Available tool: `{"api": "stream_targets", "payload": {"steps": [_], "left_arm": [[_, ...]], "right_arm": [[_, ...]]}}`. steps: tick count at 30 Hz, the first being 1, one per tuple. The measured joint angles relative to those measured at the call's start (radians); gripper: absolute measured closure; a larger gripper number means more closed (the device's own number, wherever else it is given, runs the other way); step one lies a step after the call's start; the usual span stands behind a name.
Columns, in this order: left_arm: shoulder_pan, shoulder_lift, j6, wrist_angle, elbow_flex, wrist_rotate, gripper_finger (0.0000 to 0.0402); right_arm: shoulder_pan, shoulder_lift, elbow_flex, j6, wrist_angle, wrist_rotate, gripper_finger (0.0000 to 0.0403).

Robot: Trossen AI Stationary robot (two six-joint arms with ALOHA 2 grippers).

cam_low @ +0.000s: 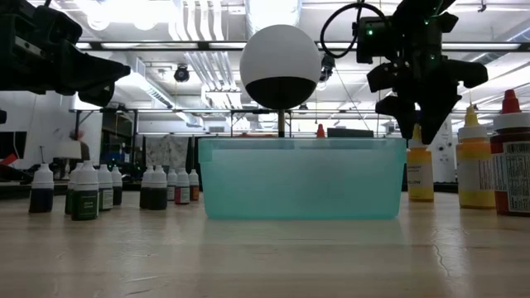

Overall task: Pick & Place food coloring
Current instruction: Put the top large yellow food coloring bottle into the green bin

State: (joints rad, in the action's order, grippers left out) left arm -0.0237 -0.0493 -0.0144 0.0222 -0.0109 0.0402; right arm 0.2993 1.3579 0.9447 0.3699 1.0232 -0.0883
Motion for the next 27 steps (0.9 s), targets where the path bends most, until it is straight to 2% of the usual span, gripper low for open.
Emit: {"api": "stream_targets", "payload": {"steps": [13, 27], "left_arm": [[0.000, 0.000, 0.000, 0.000, 0.000, 0.000, 0.0401], [0.000, 0.000, 0.000, 0.000, 0.000, 0.000, 0.0401]], "right_arm": [[0.000, 0.000, -0.001, 0.000, -0.009, -0.025, 0.0293], [0.000, 0.000, 0.019, -0.022, 0.011, -0.016, 0.0295]]}}
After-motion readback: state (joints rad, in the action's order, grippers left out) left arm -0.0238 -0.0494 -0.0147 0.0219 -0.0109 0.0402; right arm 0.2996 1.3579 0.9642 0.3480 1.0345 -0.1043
